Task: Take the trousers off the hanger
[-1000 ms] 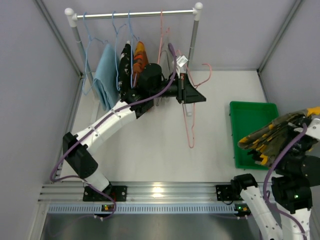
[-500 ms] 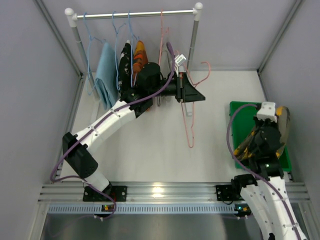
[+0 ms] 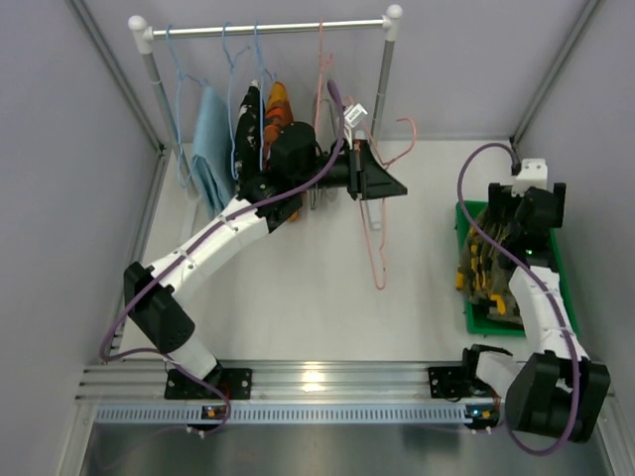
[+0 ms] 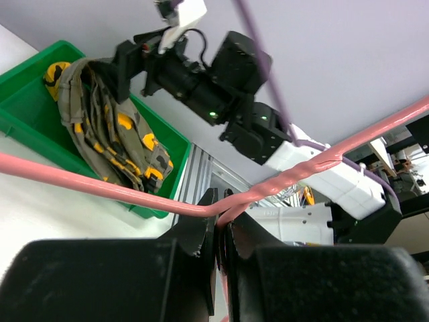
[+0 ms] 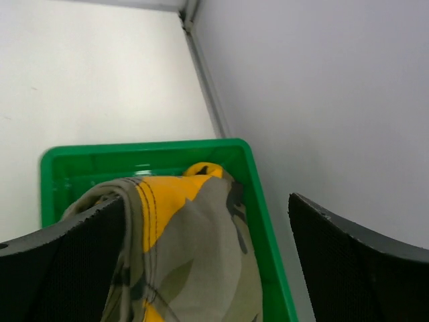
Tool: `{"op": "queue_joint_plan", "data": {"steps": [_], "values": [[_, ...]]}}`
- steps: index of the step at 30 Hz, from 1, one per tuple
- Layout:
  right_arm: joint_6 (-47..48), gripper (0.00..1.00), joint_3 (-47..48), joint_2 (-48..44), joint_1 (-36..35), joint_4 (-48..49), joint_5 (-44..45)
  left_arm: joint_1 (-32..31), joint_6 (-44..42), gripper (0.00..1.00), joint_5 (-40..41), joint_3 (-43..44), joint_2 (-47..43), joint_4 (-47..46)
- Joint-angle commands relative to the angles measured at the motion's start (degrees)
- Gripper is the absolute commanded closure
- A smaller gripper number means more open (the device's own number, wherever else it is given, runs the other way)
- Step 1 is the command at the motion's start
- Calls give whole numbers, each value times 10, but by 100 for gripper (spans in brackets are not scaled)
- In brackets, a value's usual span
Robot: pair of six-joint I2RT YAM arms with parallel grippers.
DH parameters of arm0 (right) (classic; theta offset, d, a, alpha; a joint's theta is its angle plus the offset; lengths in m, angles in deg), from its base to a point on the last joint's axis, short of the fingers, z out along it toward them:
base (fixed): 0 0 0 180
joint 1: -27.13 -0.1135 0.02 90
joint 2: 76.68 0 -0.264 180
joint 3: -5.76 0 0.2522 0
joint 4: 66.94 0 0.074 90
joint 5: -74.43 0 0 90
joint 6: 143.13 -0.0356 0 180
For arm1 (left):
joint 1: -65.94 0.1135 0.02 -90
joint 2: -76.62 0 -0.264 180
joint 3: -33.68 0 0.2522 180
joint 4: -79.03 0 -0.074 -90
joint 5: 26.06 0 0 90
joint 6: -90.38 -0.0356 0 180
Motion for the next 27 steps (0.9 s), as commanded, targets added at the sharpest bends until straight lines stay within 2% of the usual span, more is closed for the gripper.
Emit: {"op": "queue_joint_plan", "data": {"steps": [1,5,8,12,14,15,18,22,25,27], "values": [[-62,1,62,-69,36,-76,-140,3,-14,100,-9,40,-4,-42],[-72,0,87,-209,63,-202,-305,2,-11,100,2,66,11,-48],[-72,1,122,-279,68,-288,-421,2,0,100,7,72,23,-53],[-149,1,179,-308,68,-330,-506,2,23,100,20,73,36,-73],[-231,7,197,-311,68,-326,-582,1,33,100,23,79,45,-80],[-281,16,202,-310,68,-312,-611,1,34,100,22,85,52,-80],[-344,27,203,-296,67,-282,-747,-4,30,100,17,102,60,-77],[-478,29,192,-274,66,-193,-831,-17,22,100,20,111,60,-76],[-569,29,169,-259,49,-130,-843,-21,32,100,19,111,62,-88],[-589,29,162,-242,11,-89,-828,-25,51,100,15,110,66,-107]]}}
